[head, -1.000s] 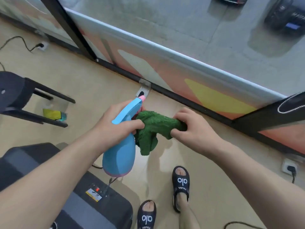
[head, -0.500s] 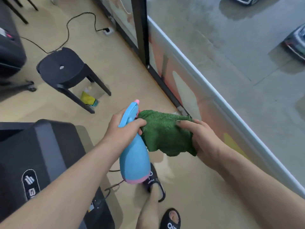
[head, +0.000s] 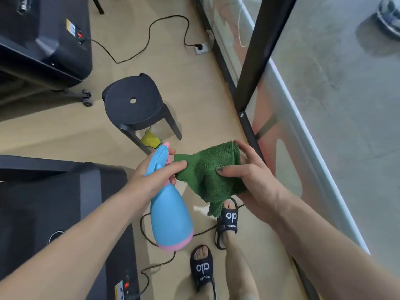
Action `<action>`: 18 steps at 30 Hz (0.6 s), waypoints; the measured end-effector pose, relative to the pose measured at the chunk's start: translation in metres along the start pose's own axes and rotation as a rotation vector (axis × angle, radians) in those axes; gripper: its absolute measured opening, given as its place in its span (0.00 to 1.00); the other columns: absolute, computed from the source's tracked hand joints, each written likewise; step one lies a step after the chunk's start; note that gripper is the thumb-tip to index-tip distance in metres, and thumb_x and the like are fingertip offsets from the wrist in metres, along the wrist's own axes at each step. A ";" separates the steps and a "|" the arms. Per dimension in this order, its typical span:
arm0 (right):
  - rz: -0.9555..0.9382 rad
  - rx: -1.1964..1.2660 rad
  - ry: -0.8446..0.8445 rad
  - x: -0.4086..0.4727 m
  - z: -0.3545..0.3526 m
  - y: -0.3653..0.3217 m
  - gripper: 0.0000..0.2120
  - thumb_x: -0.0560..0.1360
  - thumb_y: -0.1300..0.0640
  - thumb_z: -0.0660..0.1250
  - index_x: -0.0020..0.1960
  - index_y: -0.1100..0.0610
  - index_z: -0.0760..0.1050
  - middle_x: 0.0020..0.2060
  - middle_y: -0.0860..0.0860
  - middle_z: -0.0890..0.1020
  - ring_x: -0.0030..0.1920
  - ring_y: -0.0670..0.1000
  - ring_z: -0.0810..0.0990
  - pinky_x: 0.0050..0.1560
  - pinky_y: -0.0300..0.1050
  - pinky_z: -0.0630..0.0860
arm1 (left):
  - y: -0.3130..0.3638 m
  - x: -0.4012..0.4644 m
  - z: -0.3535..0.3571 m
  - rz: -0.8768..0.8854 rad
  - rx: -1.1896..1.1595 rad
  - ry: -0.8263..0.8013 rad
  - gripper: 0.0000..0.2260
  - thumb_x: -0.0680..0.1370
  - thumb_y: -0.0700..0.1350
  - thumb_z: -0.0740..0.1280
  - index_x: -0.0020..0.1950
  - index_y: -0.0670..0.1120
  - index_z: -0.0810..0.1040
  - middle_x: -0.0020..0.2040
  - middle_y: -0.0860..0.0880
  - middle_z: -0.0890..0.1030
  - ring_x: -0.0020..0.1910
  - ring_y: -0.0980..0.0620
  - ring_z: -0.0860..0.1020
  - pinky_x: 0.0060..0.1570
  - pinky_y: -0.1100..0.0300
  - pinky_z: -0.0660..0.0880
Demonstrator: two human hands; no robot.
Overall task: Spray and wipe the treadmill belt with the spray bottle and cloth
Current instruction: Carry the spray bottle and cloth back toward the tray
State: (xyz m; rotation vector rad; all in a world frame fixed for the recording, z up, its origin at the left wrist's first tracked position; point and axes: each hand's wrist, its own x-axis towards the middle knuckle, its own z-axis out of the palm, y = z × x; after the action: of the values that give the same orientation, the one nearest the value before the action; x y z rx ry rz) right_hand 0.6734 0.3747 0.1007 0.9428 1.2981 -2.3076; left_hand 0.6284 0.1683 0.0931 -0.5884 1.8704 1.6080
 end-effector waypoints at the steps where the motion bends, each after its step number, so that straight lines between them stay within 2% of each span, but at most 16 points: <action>1: 0.009 -0.004 -0.022 0.014 0.006 -0.008 0.40 0.71 0.78 0.65 0.73 0.45 0.65 0.58 0.56 0.83 0.56 0.61 0.83 0.56 0.61 0.81 | 0.006 0.008 -0.004 -0.005 -0.028 -0.007 0.24 0.65 0.50 0.79 0.60 0.62 0.81 0.53 0.56 0.80 0.34 0.52 0.77 0.48 0.57 0.77; 3: 0.029 -0.022 -0.070 0.042 0.018 -0.022 0.43 0.70 0.79 0.64 0.73 0.40 0.65 0.55 0.57 0.84 0.55 0.61 0.84 0.55 0.60 0.81 | 0.018 0.026 -0.011 -0.003 -0.034 0.002 0.24 0.66 0.45 0.81 0.60 0.59 0.82 0.54 0.53 0.79 0.34 0.53 0.76 0.46 0.58 0.77; 5: 0.050 -0.090 -0.112 0.072 0.028 -0.036 0.45 0.68 0.80 0.63 0.70 0.38 0.69 0.51 0.61 0.82 0.50 0.61 0.83 0.50 0.56 0.82 | 0.029 0.047 -0.018 0.020 -0.040 0.069 0.24 0.71 0.39 0.81 0.62 0.60 0.82 0.57 0.51 0.80 0.33 0.55 0.77 0.43 0.62 0.78; 7: 0.040 -0.271 -0.141 0.100 0.039 -0.047 0.42 0.65 0.81 0.64 0.66 0.40 0.74 0.56 0.61 0.78 0.51 0.61 0.81 0.45 0.50 0.81 | 0.043 0.068 -0.026 0.057 -0.014 0.161 0.23 0.76 0.36 0.77 0.64 0.59 0.82 0.58 0.52 0.82 0.33 0.58 0.77 0.38 0.68 0.77; 9: 0.012 -0.459 -0.153 0.123 0.052 -0.061 0.37 0.65 0.80 0.64 0.62 0.45 0.77 0.58 0.59 0.76 0.53 0.60 0.79 0.42 0.46 0.82 | 0.059 0.087 -0.034 0.110 0.020 0.198 0.20 0.77 0.35 0.75 0.62 0.58 0.82 0.55 0.50 0.81 0.31 0.60 0.76 0.37 0.72 0.76; 11: 0.008 -0.578 -0.182 0.145 0.073 -0.074 0.34 0.65 0.79 0.65 0.60 0.47 0.78 0.56 0.54 0.77 0.54 0.58 0.80 0.43 0.48 0.83 | 0.072 0.103 -0.046 0.149 0.030 0.228 0.18 0.77 0.36 0.75 0.60 0.57 0.82 0.53 0.49 0.79 0.33 0.58 0.76 0.39 0.71 0.76; 14: -0.001 -0.691 -0.210 0.181 0.109 -0.086 0.35 0.65 0.76 0.68 0.62 0.43 0.78 0.55 0.48 0.79 0.54 0.53 0.81 0.50 0.52 0.83 | 0.086 0.131 -0.069 0.185 0.031 0.307 0.17 0.77 0.38 0.76 0.58 0.58 0.82 0.56 0.50 0.80 0.36 0.58 0.78 0.44 0.68 0.76; 16: -0.009 -0.736 -0.233 0.206 0.135 -0.090 0.38 0.65 0.75 0.69 0.66 0.41 0.76 0.57 0.44 0.79 0.55 0.48 0.80 0.52 0.46 0.82 | 0.091 0.151 -0.086 0.199 -0.019 0.357 0.17 0.77 0.38 0.76 0.57 0.60 0.82 0.56 0.51 0.79 0.37 0.59 0.78 0.45 0.68 0.76; 18: -0.014 -0.764 -0.257 0.231 0.161 -0.092 0.40 0.66 0.76 0.68 0.70 0.41 0.73 0.59 0.42 0.78 0.54 0.44 0.80 0.50 0.39 0.81 | 0.096 0.172 -0.106 0.194 -0.059 0.403 0.17 0.77 0.37 0.75 0.57 0.59 0.81 0.55 0.52 0.79 0.43 0.56 0.79 0.48 0.65 0.75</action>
State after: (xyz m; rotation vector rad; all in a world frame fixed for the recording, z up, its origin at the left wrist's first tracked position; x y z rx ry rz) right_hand 0.3911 0.2947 0.0592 0.3632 1.8391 -1.6195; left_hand 0.4231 0.0891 0.0529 -0.8280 2.2350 1.7736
